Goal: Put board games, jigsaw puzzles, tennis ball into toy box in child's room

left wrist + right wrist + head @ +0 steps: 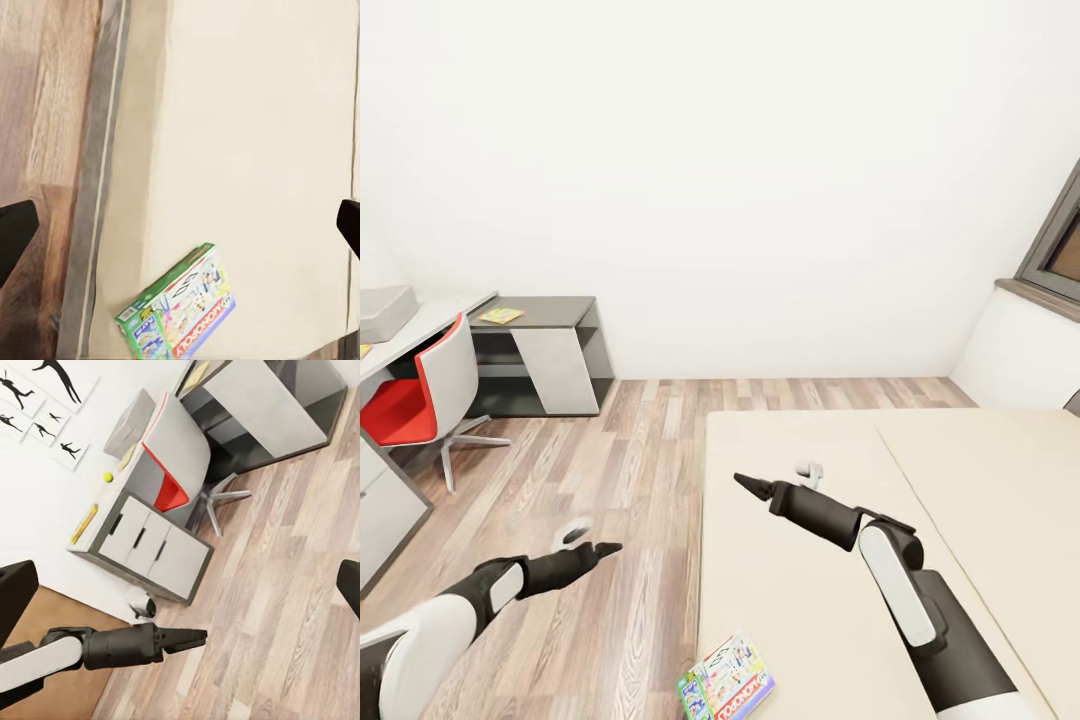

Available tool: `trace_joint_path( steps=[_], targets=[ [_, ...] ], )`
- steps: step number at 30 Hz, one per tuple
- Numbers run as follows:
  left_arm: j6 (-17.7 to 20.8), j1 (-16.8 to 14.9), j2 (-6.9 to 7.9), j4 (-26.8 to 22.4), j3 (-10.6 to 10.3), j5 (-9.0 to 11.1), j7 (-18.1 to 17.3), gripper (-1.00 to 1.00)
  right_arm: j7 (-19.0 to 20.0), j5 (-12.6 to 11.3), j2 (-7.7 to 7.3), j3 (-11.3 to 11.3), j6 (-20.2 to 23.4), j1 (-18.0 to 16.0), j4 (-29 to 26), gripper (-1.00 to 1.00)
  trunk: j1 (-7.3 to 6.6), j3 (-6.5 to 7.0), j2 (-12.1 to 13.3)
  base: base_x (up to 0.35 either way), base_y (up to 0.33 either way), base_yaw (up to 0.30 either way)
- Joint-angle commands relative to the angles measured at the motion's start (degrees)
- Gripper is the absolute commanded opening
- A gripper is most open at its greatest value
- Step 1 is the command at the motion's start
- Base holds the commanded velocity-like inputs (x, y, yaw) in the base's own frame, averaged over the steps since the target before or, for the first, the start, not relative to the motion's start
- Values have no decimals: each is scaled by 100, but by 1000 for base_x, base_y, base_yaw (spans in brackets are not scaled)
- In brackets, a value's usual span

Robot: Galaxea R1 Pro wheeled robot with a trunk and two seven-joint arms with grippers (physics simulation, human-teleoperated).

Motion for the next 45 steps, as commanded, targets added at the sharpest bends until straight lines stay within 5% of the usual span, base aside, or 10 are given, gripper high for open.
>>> trace_joint_path(
  steps=[1, 10, 45],
  targets=[
    [20, 26, 2, 17, 25, 45, 23, 100, -3, -22, -3, 2, 27, 1, -16, 100, 3, -11, -12, 0, 0, 0],
    [-279, 279, -7, 106, 27, 46, 155, 100, -6, -26, -5, -42, 37, 24, -65, 100, 3, -11, -12, 0, 0, 0],
    [-312, 307, -26, 109, 24, 39, 159, 100, -23, -23, -5, -123, 39, 31, -66, 100, 3, -11, -12, 0, 0, 0]
  ],
)
